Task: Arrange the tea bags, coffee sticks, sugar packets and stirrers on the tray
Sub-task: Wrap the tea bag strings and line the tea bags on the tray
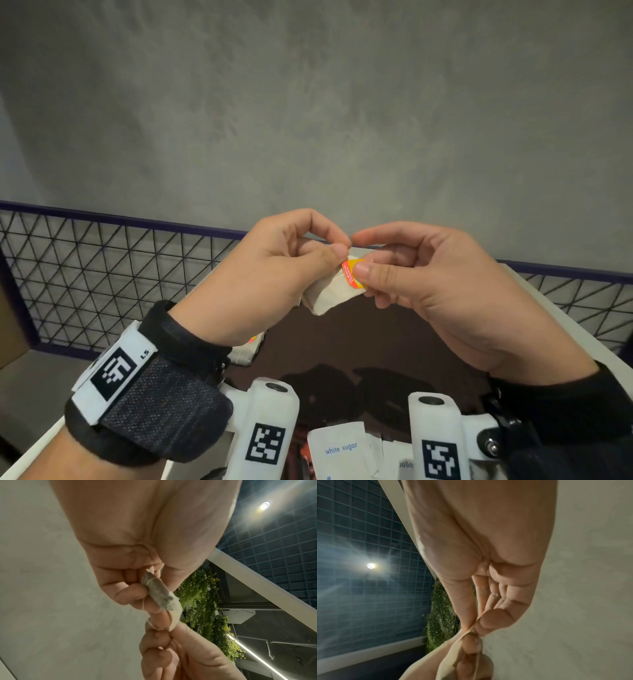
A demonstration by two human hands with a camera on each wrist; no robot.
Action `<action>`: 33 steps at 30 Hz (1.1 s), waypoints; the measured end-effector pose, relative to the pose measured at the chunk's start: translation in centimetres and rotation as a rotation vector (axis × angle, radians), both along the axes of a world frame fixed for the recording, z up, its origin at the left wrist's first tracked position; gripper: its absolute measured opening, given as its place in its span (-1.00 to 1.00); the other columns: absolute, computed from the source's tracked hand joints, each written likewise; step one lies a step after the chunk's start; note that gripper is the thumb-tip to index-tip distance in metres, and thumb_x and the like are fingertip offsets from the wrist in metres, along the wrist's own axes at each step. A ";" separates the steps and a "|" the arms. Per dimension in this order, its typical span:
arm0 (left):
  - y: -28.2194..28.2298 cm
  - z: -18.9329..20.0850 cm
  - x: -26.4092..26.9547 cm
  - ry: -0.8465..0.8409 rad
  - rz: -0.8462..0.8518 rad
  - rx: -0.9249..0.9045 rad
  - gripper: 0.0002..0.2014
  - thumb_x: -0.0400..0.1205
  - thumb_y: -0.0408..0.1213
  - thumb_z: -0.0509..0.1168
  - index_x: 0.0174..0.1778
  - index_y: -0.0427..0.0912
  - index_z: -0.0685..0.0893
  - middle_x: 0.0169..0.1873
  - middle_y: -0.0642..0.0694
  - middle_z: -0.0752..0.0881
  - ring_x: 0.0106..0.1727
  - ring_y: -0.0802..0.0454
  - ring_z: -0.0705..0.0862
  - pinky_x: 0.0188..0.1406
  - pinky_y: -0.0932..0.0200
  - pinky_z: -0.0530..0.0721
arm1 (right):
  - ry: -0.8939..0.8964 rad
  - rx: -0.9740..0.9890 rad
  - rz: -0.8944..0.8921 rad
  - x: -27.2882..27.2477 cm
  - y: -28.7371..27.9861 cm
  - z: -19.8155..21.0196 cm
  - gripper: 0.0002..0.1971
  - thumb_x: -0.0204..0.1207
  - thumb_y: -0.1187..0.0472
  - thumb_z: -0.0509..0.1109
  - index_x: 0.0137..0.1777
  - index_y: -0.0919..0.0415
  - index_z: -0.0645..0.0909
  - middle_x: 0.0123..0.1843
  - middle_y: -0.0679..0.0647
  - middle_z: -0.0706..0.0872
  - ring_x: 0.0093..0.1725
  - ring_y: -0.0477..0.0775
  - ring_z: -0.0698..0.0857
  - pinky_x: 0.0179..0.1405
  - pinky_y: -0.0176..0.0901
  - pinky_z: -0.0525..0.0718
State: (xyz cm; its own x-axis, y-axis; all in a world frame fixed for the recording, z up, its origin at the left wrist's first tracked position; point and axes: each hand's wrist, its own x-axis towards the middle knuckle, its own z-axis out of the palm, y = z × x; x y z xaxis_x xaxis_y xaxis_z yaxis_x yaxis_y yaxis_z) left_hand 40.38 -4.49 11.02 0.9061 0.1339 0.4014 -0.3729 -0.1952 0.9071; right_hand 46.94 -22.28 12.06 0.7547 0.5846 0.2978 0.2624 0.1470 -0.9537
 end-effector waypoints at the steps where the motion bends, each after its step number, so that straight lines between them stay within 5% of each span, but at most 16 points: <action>1: 0.0 0.0 0.0 -0.005 0.006 0.009 -0.92 0.71 -0.36 0.35 0.00 -0.31 0.69 -0.49 -0.18 0.59 -0.50 0.03 0.49 -0.51 0.27 0.48 | -0.012 -0.013 -0.001 0.0 0.0 0.0 -0.63 0.22 0.26 0.65 0.07 0.24 0.81 -0.27 0.20 0.78 -0.36 0.03 0.72 -0.37 -0.22 0.67; 6: 0.0 0.1 0.0 -0.002 0.028 -0.028 -0.90 0.70 -0.30 0.38 0.02 -0.27 0.72 -0.34 -0.38 0.66 -0.37 -0.04 0.57 -0.34 0.10 0.45 | -0.050 0.027 -0.037 0.1 -0.1 0.1 -0.73 0.32 0.32 0.61 0.03 0.29 0.78 -0.30 0.18 0.78 -0.35 0.10 0.76 -0.41 -0.21 0.67; 9: 0.1 0.3 0.0 0.023 -0.015 -0.143 -0.87 0.60 -0.39 0.43 0.04 -0.23 0.72 -0.26 -0.23 0.69 -0.30 -0.02 0.64 -0.34 0.25 0.65 | -0.048 0.026 -0.069 0.1 -0.3 0.3 -0.82 0.39 0.39 0.59 0.00 0.33 0.79 -0.27 0.28 0.81 -0.36 0.09 0.77 -0.43 -0.20 0.69; 12: 0.3 0.4 -0.2 0.034 -0.082 -0.238 -0.69 0.46 -0.47 0.56 0.08 -0.25 0.71 -0.23 -0.21 0.74 -0.21 -0.05 0.81 -0.19 0.04 0.84 | -0.044 0.005 -0.097 0.2 -0.4 0.4 -0.85 0.39 0.37 0.60 -0.04 0.34 0.80 -0.16 0.41 0.83 -0.36 0.09 0.78 -0.42 -0.18 0.70; 17: -0.3 0.6 -0.3 -0.010 -0.058 -0.284 -0.70 0.38 -0.43 0.50 0.04 -0.30 0.71 -0.26 -0.28 0.62 -0.30 -0.02 0.80 -0.31 0.08 0.82 | -0.041 -0.005 -0.094 0.2 -0.5 0.4 -0.80 0.29 0.25 0.60 -0.12 0.34 0.77 -0.17 0.36 0.84 -0.35 0.10 0.78 -0.40 -0.16 0.72; 26: -0.3 0.7 -0.6 -0.058 -0.047 -0.215 -0.77 0.38 -0.40 0.51 -0.06 -0.26 0.74 -0.21 -0.37 0.80 -0.19 -0.12 0.85 -0.21 0.07 0.81 | -0.036 0.052 -0.061 -0.3 -0.5 0.9 -0.76 0.25 0.21 0.58 -0.18 0.36 0.68 -0.25 0.36 0.83 -0.32 0.21 0.82 -0.36 -0.12 0.81; 29: -0.3 0.7 -0.6 -0.070 -0.045 -0.224 -0.77 0.44 -0.47 0.48 0.00 -0.24 0.73 -0.32 -0.30 0.70 -0.26 -0.06 0.81 -0.18 0.04 0.83 | -0.070 0.096 -0.094 -0.5 -0.4 1.0 -0.80 0.32 0.30 0.60 -0.14 0.34 0.67 -0.32 0.31 0.81 -0.39 0.18 0.81 -0.40 -0.11 0.79; 33: -0.5 0.7 -0.5 -0.090 -0.052 -0.194 -0.87 0.47 -0.44 0.47 -0.11 -0.19 0.77 -0.19 -0.33 0.76 -0.16 -0.14 0.75 -0.16 0.08 0.82 | -0.213 0.082 -0.177 -0.4 -0.5 0.9 -0.75 0.46 0.40 0.59 0.06 0.24 0.63 -0.38 0.24 0.79 -0.41 0.17 0.80 -0.41 -0.10 0.78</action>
State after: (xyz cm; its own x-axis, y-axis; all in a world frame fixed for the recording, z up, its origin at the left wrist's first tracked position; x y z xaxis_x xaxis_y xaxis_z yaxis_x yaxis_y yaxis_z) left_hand 39.87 -4.98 11.68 0.8753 0.1705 0.4525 -0.4593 0.0009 0.8883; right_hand 46.57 -22.77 12.95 0.7583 0.4168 0.5012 0.4841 0.1550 -0.8612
